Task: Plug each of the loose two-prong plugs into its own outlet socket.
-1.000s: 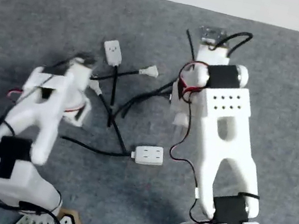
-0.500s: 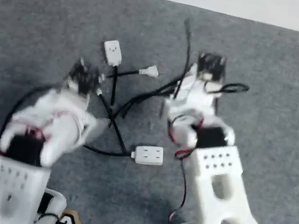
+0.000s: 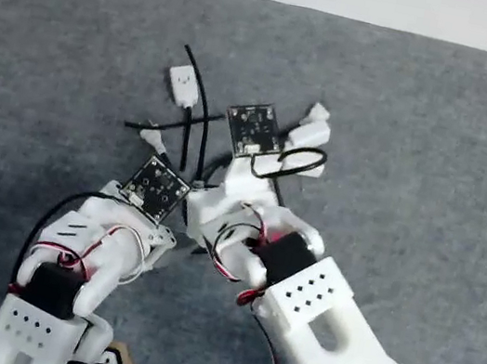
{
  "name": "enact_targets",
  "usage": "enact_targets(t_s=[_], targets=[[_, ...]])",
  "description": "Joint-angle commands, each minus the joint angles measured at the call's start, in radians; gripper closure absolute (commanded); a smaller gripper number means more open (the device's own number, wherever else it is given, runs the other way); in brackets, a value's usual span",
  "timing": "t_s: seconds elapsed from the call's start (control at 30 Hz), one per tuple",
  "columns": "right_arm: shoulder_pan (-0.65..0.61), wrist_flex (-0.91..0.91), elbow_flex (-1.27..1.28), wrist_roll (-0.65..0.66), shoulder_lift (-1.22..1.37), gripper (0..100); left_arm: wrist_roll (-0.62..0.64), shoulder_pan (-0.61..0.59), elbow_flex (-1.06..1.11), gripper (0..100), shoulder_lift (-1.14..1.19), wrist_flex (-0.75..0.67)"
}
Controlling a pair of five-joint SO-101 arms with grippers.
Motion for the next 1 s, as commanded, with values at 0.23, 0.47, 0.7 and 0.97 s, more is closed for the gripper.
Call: enact_targets(t_s=[0.23,0.47,0.7,0.97], targets=[[-0.015,0.088,-0.07,-0.008,-0.035,99.3,0.008,-0.036,0.07,63,0.005,-0.144],[-0.015,0.266,-0.154,0.114,-0.035,99.3,0.009,-0.097,0.015,63,0.248,-0.269],[-0.01,0.318,-0.156,0.18,-0.033,99.3,0.009,-0.107,-0.039,63,0.387,-0.301],[0.048,0.367,-0.154,0.222,-0.033,99.3,0.009,-0.107,-0.041,63,0.387,-0.301]])
